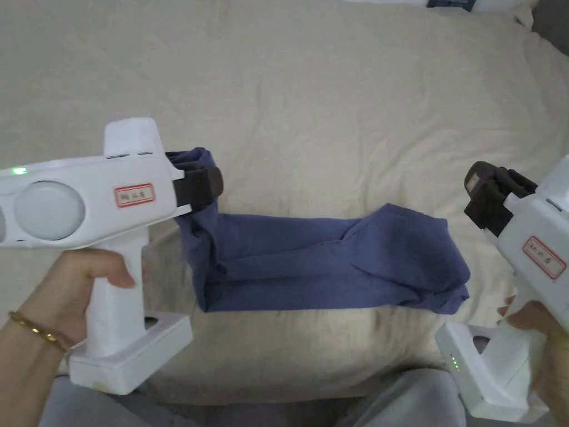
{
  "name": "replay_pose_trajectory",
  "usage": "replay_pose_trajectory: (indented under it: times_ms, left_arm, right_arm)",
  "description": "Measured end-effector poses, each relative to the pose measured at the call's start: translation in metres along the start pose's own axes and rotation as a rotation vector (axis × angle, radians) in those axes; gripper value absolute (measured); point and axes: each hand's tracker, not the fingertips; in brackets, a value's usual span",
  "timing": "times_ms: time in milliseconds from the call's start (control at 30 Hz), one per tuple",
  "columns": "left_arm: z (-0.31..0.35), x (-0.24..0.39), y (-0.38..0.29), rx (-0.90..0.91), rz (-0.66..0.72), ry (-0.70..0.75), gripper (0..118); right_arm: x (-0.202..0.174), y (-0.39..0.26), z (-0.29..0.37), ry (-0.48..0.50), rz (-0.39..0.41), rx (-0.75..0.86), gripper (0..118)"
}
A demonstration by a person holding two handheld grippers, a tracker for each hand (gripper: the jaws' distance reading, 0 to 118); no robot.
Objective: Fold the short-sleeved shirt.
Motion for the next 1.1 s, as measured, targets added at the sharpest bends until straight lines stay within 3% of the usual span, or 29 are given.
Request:
replay_pose_trajectory:
  times_ms: [133, 233, 267, 333, 367, 400, 500, 567, 600, 633, 700, 733, 800, 900, 1100]
  left_arm:
    - [-0.070, 0.034, -0.027, -0.135, -0.058, 0.007, 8]
    - [-0.114, 0.047, -0.050, -0.237, -0.071, 0.089, 9]
    - [-0.125, 0.048, -0.057, -0.253, -0.059, 0.102, 16]
    - [-0.140, 0.051, -0.068, -0.287, -0.054, 0.110, 75]
    - [-0.144, 0.051, -0.069, -0.314, -0.059, 0.109, 96]
    - [-0.140, 0.052, -0.068, -0.319, -0.056, 0.086, 106]
    - [-0.114, 0.049, -0.051, -0.200, -0.009, -0.046, 101]
    - [-0.098, 0.043, -0.037, -0.101, -0.018, 0.032, 99]
    - [-0.090, 0.039, -0.031, -0.052, -0.034, 0.093, 90]
    - [-0.082, 0.040, -0.028, -0.021, -0.072, 0.157, 74]
    - [-0.084, 0.039, -0.031, -0.030, -0.189, 0.307, 11]
    - [-0.089, 0.037, -0.036, -0.061, -0.248, 0.369, 4]
    - [-0.095, 0.034, -0.048, -0.125, -0.260, 0.349, 2]
    - [-0.104, 0.037, -0.073, -0.188, -0.150, 0.245, 2]
    - [-0.146, 0.074, -0.127, -0.307, -0.250, 0.150, 2]
  right_arm:
    - [0.019, 0.000, 0.009, -0.026, -0.012, 0.000, 2]
    - [0.033, 0.000, 0.015, -0.052, -0.035, 0.006, 2]
    - [0.036, 0.000, 0.017, -0.061, -0.039, 0.010, 2]
    - [0.041, 0.001, 0.021, -0.072, -0.045, 0.016, 2]
    - [0.043, 0.001, 0.023, -0.077, -0.046, 0.017, 2]
    - [0.044, 0.001, 0.024, -0.082, -0.044, 0.017, 2]
    - [0.046, 0.002, 0.024, -0.088, -0.032, 0.012, 2]
    - [0.046, 0.003, 0.023, -0.088, -0.026, 0.009, 2]
    - [0.046, 0.003, 0.022, -0.085, -0.026, 0.011, 2]
    - [0.045, 0.003, 0.022, -0.082, -0.027, 0.015, 2]
    - [0.043, 0.003, 0.022, -0.078, -0.030, 0.020, 2]
    - [0.042, 0.002, 0.020, -0.080, -0.029, 0.022, 2]
    - [0.040, 0.001, 0.017, -0.083, -0.007, 0.011, 2]
    - [0.040, -0.003, 0.016, -0.074, -0.001, -0.004, 2]
    - [0.041, -0.008, 0.016, -0.081, 0.003, -0.026, 2]
